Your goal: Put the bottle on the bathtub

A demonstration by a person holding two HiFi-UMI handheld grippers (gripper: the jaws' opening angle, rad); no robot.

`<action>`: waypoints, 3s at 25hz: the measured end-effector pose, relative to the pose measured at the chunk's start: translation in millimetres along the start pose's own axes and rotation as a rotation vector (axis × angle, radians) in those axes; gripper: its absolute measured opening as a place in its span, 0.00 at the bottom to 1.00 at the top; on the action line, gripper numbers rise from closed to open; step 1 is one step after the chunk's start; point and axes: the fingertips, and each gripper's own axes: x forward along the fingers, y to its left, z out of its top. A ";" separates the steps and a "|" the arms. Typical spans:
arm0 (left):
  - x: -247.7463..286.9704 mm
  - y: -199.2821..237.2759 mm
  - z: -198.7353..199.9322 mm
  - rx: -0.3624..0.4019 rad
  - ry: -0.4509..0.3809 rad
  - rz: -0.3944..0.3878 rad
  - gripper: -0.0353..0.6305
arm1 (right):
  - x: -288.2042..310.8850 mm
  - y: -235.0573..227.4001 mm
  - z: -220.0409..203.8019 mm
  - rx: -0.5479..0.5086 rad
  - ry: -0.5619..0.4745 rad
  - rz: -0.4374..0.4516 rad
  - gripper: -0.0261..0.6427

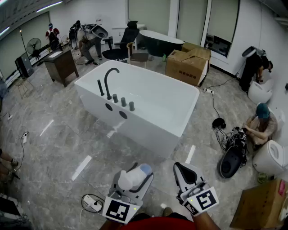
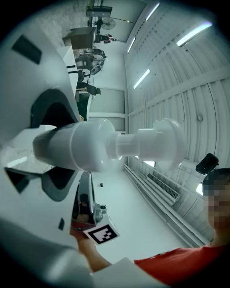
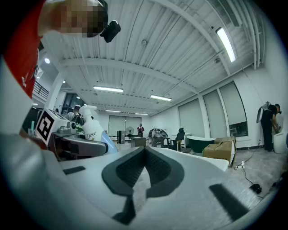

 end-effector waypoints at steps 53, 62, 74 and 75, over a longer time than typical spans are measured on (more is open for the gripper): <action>419.2 205.0 -176.7 0.035 0.318 0.125 0.40 | 252.8 -339.9 -97.8 0.076 0.136 -0.021 0.05; 478.8 232.1 -275.0 0.053 0.421 0.087 0.40 | 272.9 -360.8 -124.0 0.080 0.220 -0.132 0.05; 522.8 255.5 -384.4 0.035 0.544 0.032 0.40 | 269.4 -367.4 -168.8 0.104 0.349 -0.258 0.05; 523.2 256.2 -391.2 0.032 0.555 0.031 0.40 | 268.4 -368.3 -170.4 0.106 0.356 -0.267 0.05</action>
